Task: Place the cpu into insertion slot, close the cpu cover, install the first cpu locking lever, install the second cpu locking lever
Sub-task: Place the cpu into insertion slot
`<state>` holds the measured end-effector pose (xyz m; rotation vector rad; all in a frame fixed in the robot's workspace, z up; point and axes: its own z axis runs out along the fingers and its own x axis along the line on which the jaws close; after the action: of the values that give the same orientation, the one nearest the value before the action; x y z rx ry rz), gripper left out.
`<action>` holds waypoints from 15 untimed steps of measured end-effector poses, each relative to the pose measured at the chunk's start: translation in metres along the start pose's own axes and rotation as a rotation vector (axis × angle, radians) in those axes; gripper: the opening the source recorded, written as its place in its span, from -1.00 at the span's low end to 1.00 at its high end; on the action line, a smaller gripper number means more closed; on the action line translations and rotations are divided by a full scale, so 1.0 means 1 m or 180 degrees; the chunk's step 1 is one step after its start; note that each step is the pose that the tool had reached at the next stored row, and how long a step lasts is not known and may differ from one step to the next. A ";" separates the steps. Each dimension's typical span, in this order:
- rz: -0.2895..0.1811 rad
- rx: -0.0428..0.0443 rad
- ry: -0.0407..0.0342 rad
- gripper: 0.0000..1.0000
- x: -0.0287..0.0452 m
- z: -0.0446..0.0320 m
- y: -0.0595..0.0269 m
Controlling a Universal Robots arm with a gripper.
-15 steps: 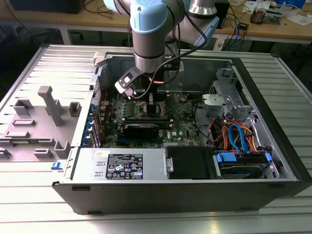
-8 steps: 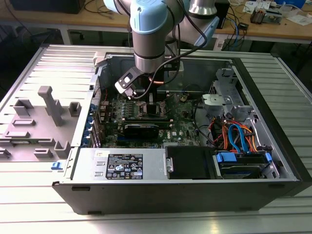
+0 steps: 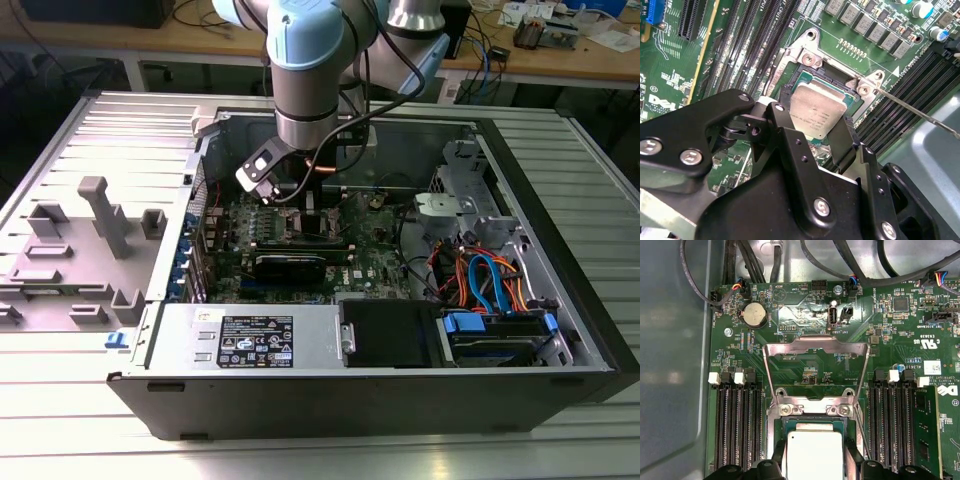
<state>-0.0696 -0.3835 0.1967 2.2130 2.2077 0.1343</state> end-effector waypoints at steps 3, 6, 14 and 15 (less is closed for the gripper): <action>0.0001 0.0000 0.0008 0.08 0.0000 0.0000 0.0000; 0.0002 0.0003 0.0027 0.08 -0.0002 -0.0001 -0.0001; 0.0005 0.0002 0.0059 0.08 -0.0013 -0.0012 -0.0004; 0.0006 -0.0001 0.0065 0.08 -0.0014 -0.0013 -0.0004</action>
<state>-0.0701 -0.3849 0.1979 2.2235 2.2158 0.1578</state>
